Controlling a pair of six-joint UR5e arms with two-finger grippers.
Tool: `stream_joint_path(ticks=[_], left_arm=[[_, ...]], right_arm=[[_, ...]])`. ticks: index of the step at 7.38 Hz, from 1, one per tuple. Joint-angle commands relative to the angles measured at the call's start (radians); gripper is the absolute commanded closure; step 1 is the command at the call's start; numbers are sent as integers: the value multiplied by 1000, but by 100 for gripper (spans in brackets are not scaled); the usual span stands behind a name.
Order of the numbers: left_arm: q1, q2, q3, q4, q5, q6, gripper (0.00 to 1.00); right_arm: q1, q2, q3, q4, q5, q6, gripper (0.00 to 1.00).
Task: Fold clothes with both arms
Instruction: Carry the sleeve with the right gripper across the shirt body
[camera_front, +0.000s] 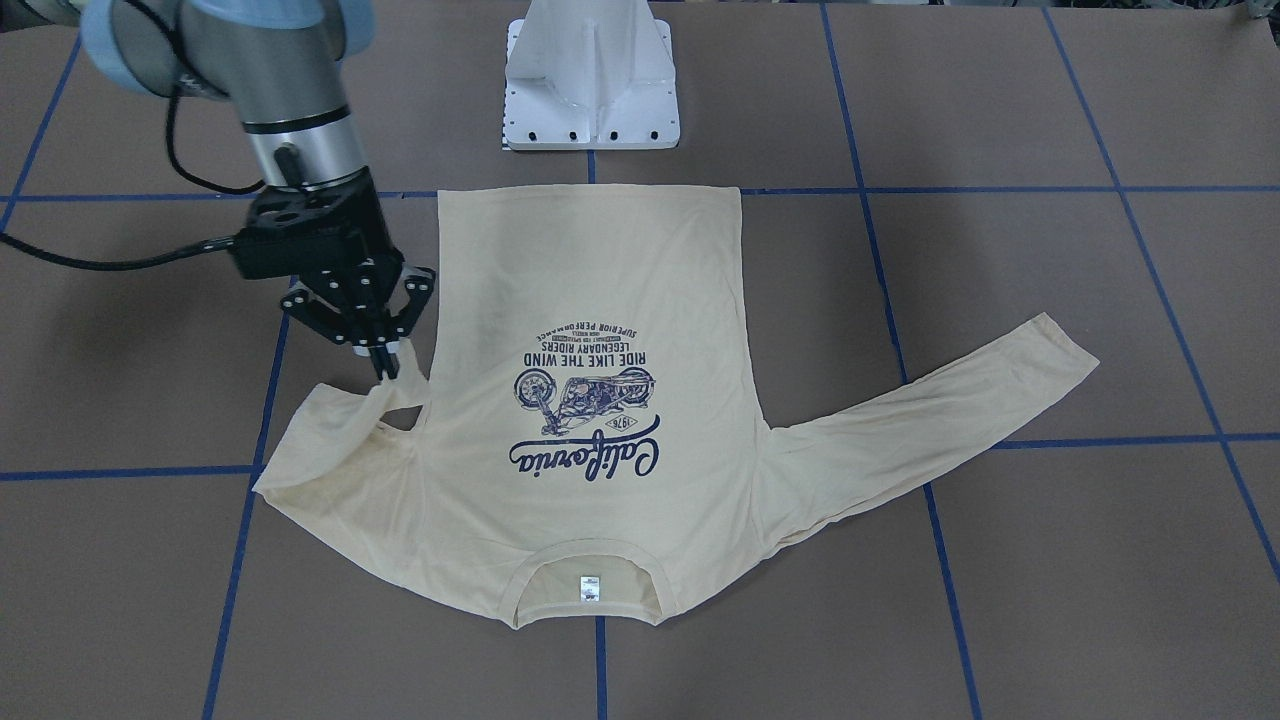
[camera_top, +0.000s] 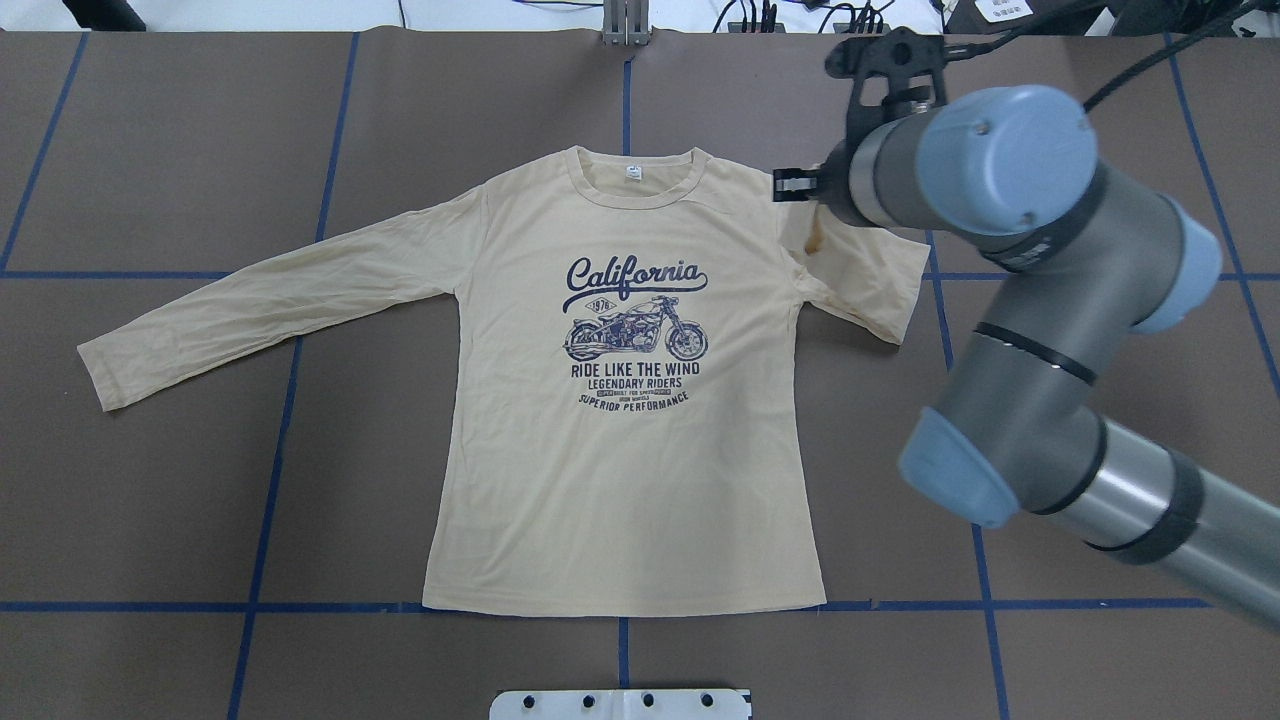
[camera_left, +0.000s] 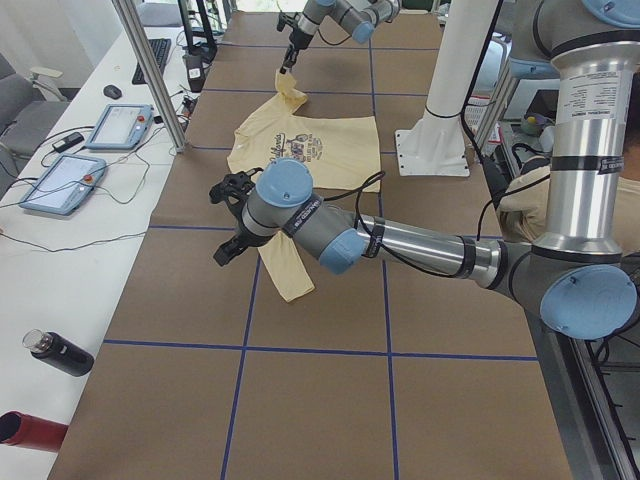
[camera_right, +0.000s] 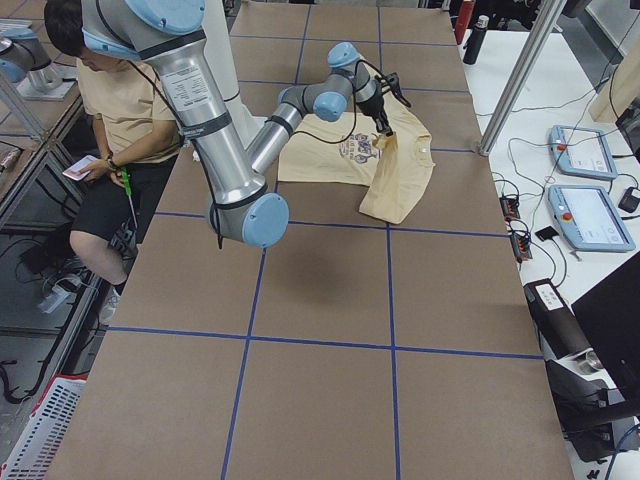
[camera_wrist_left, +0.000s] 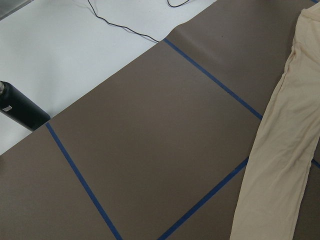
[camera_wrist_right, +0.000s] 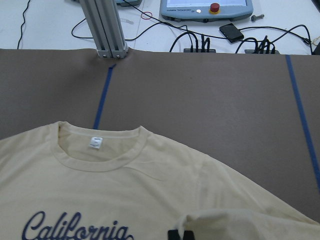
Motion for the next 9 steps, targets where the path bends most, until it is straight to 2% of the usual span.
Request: stream_joint_path(ticks=[1,2,3,4,6,9], left_arm=[[-1,1,4,1,1,0,0],[-1,1,4,1,1,0,0],[-1,1,6,1,1,-2,0],[-1,1,9,1,1,0,0],[-1,1,12,1,1,0,0],[-1,1,20,1,3,0,0]], right_arm=[[-83,282,-276,-19,-103,54,100],[-116,446,-479,-21,-113,92,100],[-139,558,-633,-21,-142,120,100],[-155,597,-692,-19,-175,170,100],[-155,709,-792,-21,-177,195,100],[-175,794,-907,-19,-179,247,100]])
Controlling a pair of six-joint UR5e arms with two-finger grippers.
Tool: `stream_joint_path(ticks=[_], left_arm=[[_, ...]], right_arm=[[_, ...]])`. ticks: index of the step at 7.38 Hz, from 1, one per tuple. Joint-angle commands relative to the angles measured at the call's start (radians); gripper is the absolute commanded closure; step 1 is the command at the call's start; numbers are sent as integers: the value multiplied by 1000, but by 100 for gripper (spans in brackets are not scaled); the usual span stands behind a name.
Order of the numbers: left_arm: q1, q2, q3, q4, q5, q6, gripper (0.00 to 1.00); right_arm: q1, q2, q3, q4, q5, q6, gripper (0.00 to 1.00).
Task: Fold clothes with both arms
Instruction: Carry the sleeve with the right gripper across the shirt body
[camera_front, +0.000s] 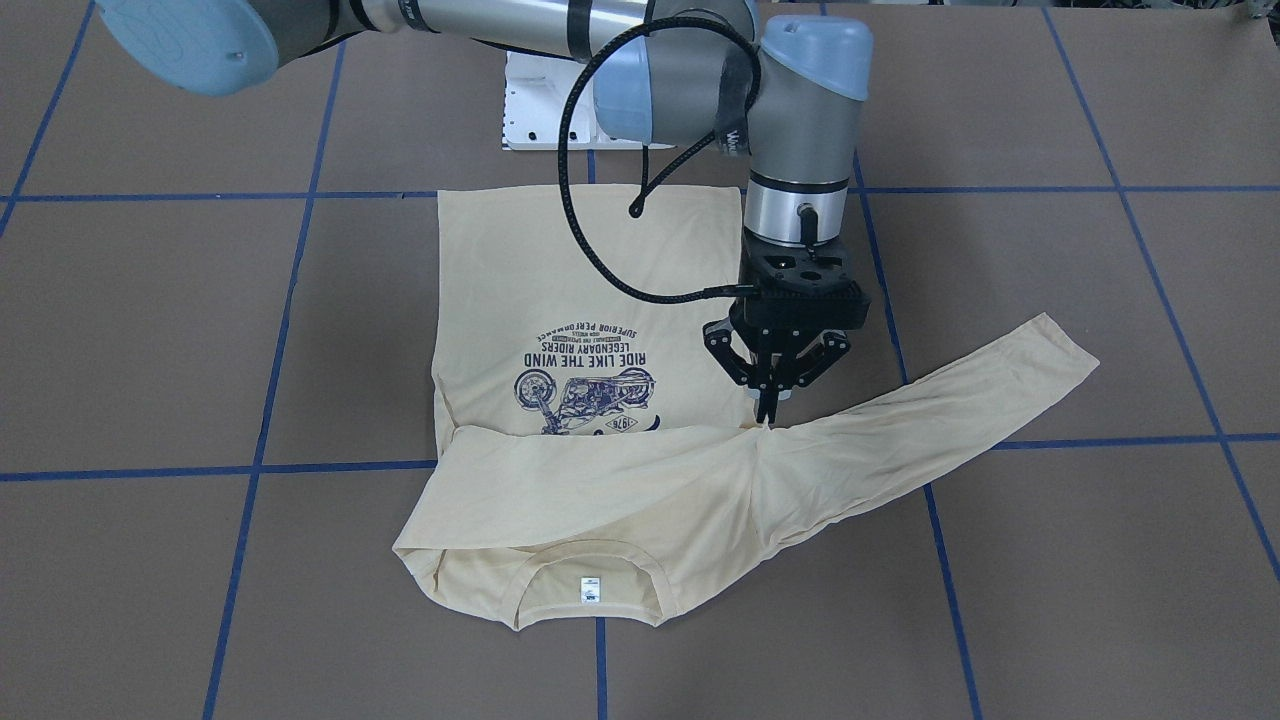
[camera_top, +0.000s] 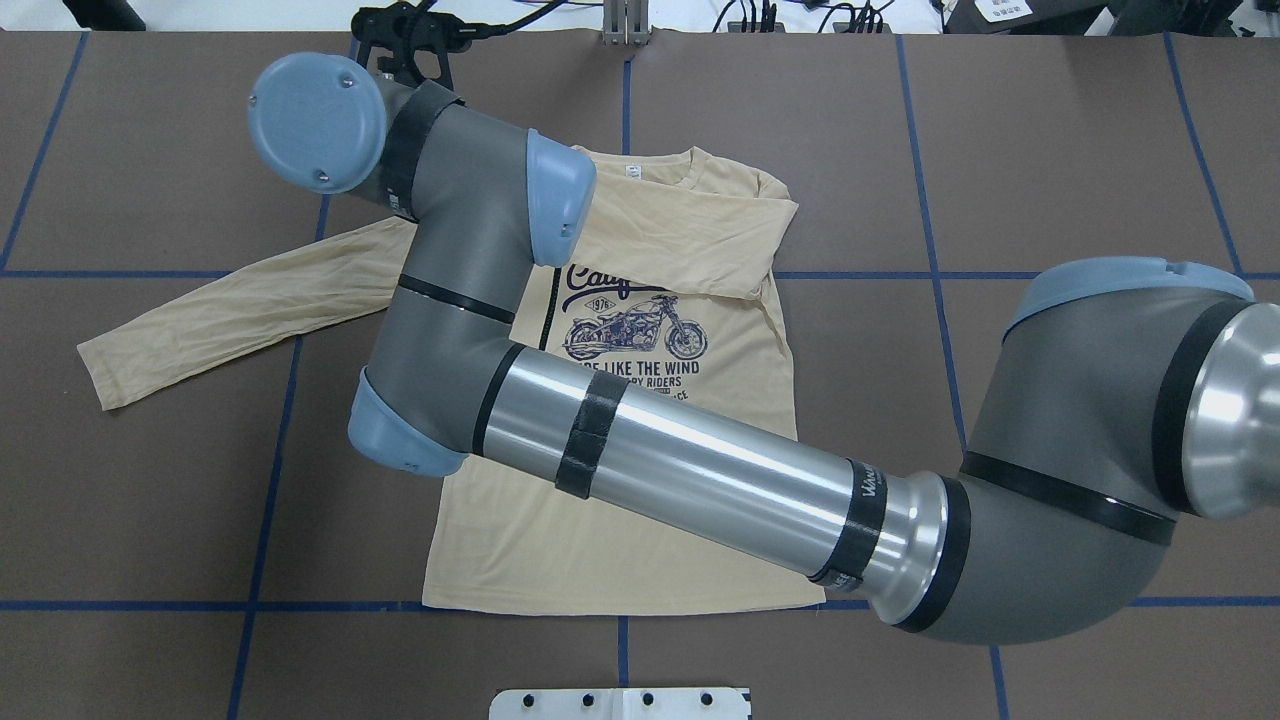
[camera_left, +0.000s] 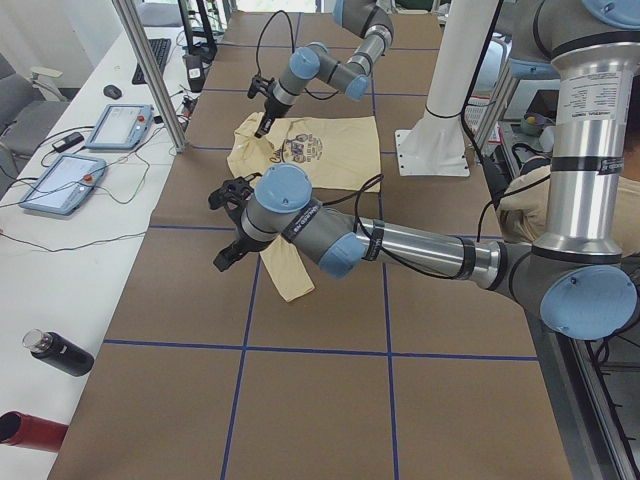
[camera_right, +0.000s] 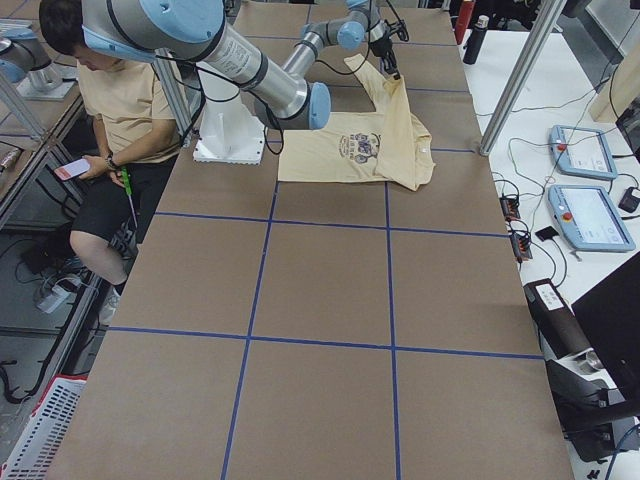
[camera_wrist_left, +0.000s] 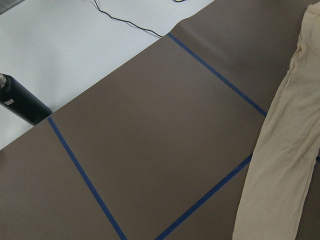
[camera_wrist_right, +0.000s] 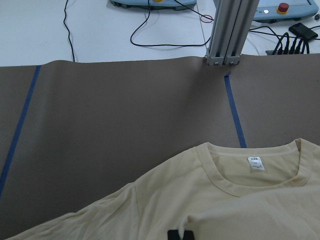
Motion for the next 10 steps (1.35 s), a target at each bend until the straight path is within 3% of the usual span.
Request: stream_joint_path(ticks=[1,2,3,5,7,8,9,10], left_arm=[[0,0,3,-2,0,0,0],[0,0,3,-2,0,0,0],[0,-2,3,0,0,0,0],[0,-2,1,0,0,2,0],[5,3,0,6,-4,-3,0],[44,21,0,0,6,-55,0],[98,23,0,-27,84,-134,0],[174,44,0,-90,189,-237,0]], right_arm=[[-13,32,-59,2,-1,19,100],[-13,32,-59,10,-1,74,13],[-12,42,-65,13,5,91,0],[-4,67,-65,13,47,95,0],[64,66,-50,-2,231,96,0],[124,25,32,-92,356,79,0],[161,-37,171,-225,402,8,0],[207,-151,328,-271,434,-90,0]])
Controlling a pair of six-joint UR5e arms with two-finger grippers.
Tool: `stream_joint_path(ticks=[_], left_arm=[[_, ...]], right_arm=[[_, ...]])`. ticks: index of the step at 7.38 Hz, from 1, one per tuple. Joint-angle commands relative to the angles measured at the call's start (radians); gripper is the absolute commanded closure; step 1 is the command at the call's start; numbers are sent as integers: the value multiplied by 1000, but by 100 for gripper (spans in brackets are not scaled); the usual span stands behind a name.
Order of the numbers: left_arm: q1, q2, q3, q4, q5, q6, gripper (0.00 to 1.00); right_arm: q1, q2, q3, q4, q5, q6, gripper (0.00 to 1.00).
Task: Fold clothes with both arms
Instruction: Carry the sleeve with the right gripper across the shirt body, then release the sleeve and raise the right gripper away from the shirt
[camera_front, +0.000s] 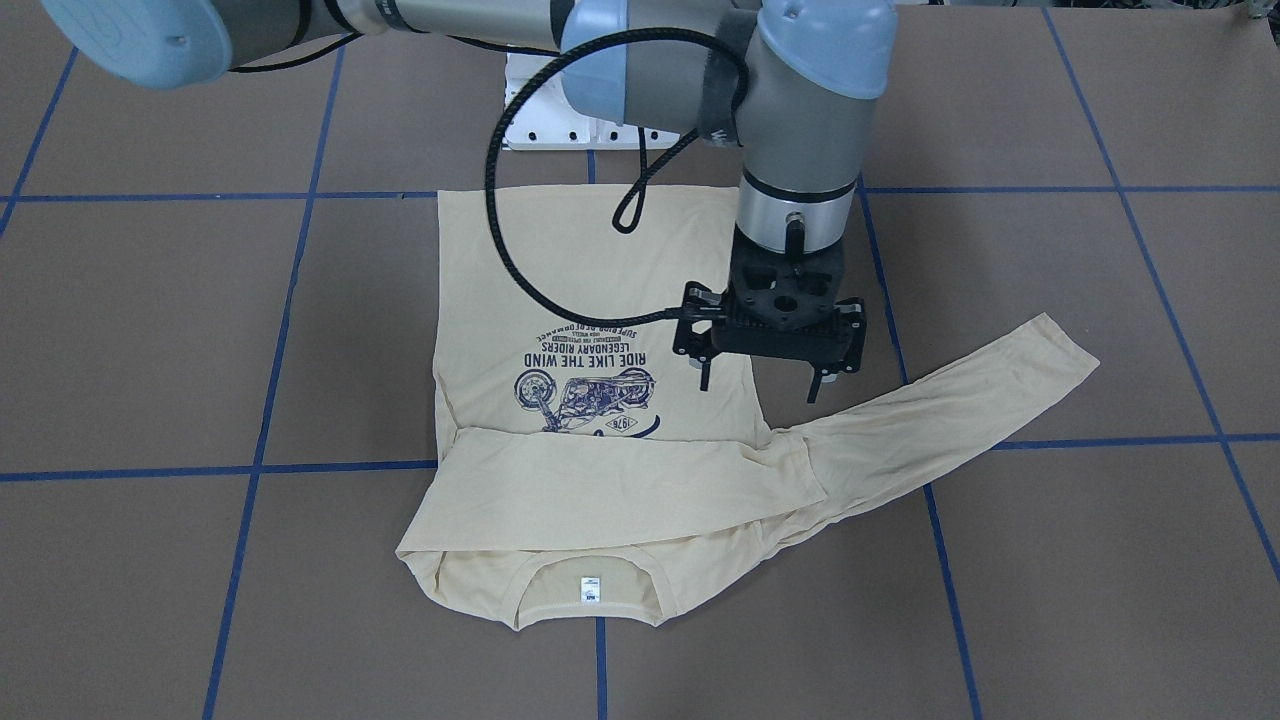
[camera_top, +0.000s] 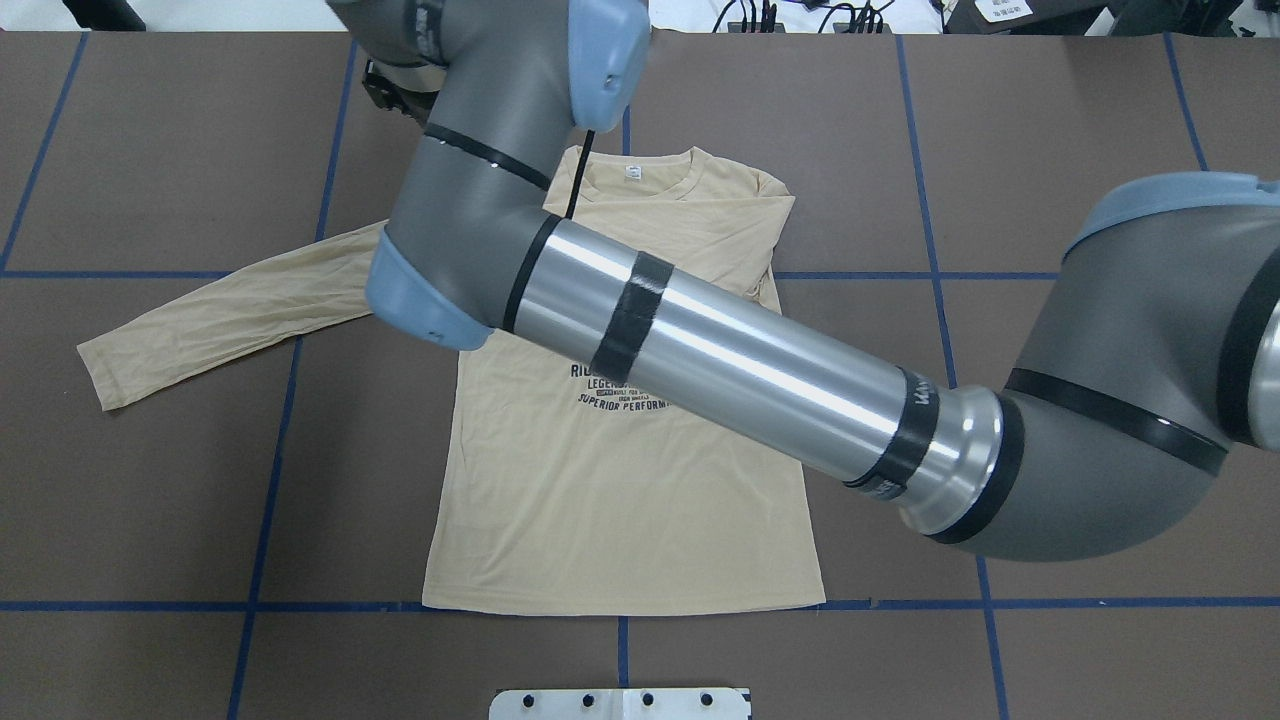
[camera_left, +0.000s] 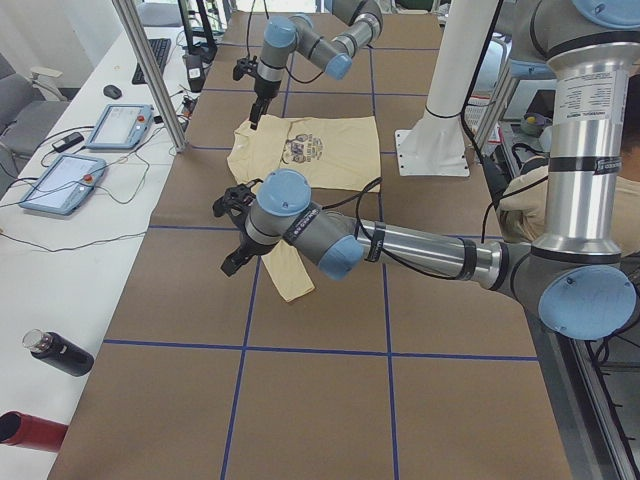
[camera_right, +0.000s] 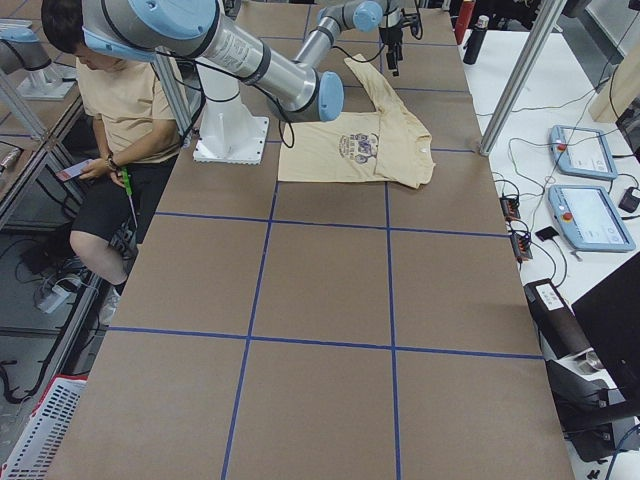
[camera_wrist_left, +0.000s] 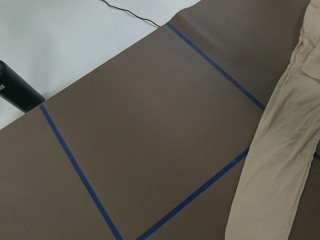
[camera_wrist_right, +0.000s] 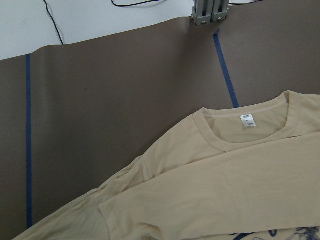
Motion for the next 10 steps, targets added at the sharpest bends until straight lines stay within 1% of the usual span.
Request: stream_joint_path(ticks=[1,2,3,4,5,6,7,8,9,10], left_arm=[[143,50,0,-134,170,-212,0],[198,91,1,-213,178,-305,0],[249,128,3,-295,183,-378,0],[299,161,4,-341,245,-436,0],[368,179,29,-390,310,-510,0],[407,178,94,-476,367,-563,0],[432,173,162,-560,402,-614,0],[449,167,191,-581,427,-657,0],[470,155,207,-582,448,-692,1],[495,133,233,-585,476,-726,10]], right_arm=[[104,-293,373,-92,106,-180,0],[162,-522,604,-94,152,-313,0],[242,-716,763,-91,219,-458,0],[274,-885,855,-72,235,-567,0],[317,-1032,890,26,258,-654,0],[362,-1177,886,205,326,-689,0],[415,-1294,883,327,383,-714,0],[481,-1400,883,380,416,-802,0],[529,-1460,883,380,414,-858,0],[540,-1480,876,380,405,-877,0]])
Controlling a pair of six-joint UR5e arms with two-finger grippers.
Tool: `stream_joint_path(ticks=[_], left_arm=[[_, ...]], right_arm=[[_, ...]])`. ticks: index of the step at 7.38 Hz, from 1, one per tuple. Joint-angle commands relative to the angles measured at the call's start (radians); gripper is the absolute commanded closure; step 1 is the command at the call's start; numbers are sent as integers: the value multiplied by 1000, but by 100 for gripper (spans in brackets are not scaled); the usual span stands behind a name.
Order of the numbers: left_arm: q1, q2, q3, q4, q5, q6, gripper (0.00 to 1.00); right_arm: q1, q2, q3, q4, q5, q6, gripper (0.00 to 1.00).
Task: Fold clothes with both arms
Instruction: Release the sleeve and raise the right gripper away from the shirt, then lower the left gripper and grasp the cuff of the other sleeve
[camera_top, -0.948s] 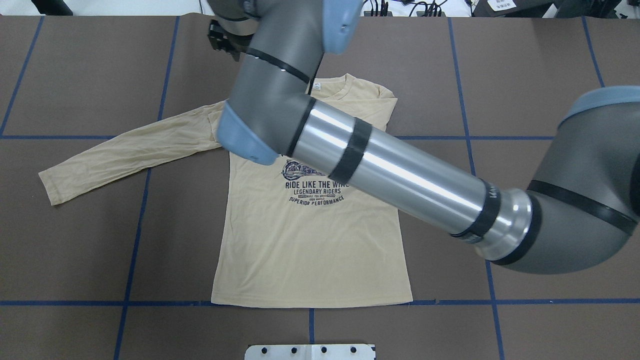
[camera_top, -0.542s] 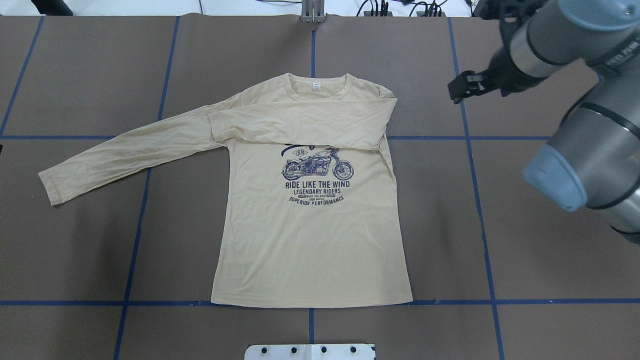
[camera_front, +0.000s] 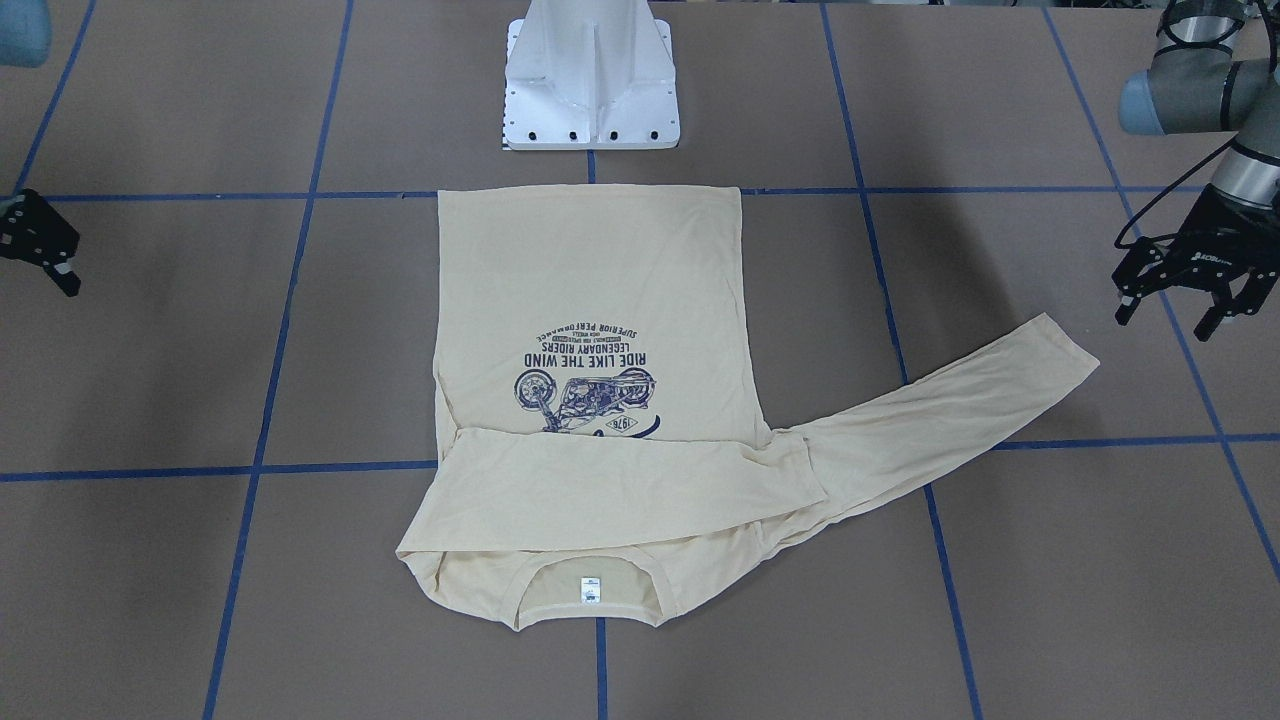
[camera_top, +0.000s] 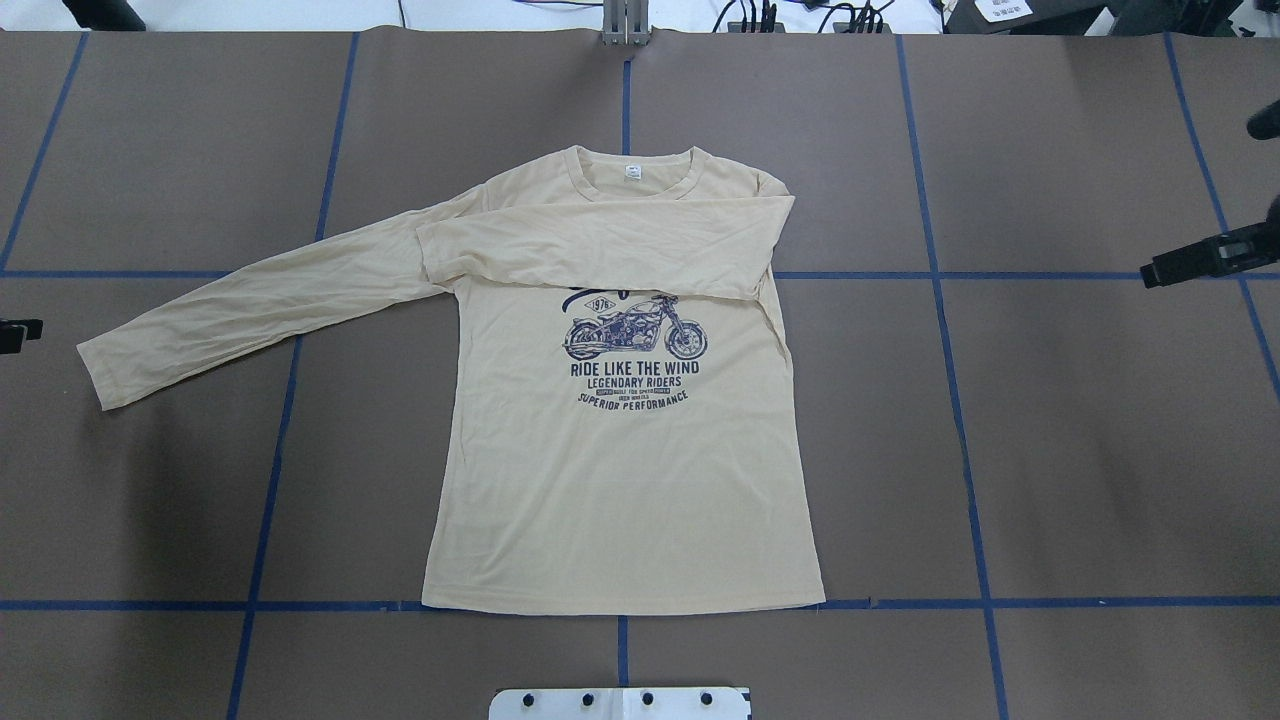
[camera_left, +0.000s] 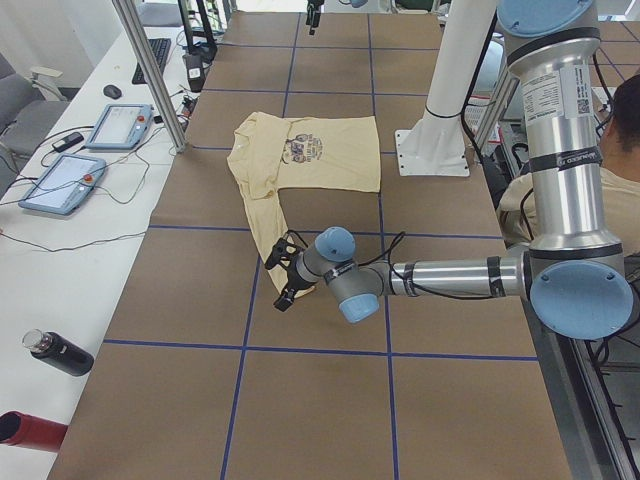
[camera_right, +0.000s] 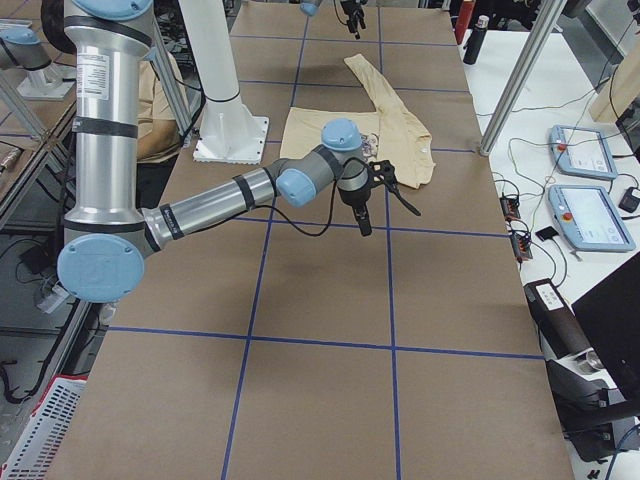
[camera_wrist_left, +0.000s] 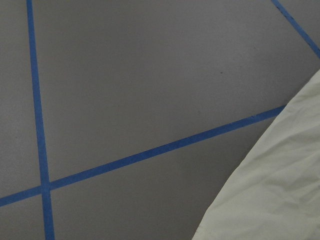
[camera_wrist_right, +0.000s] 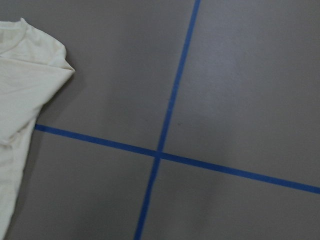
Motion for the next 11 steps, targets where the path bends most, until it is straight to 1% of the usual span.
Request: stream_joint_path(ticks=[1,2,4,5,11], left_arm=[[59,-33,38,-10,38,-101,26],[85,-36,38,-10,40,-157,41],[94,-69,78,-9,38,-169,61],[94,-91,101,-9,37,-169,63],[94,-93,123,-10,37,-161,63]], right_arm=[[37,-60,-6,15,-3,-52,0],[38,-60,-6,16,-3,-52,0],[38,-60,-12,16,-4,-51,0],[38,-59,-12,16,-3,-51,0],[38,-57,-18,16,-3,-49,0]])
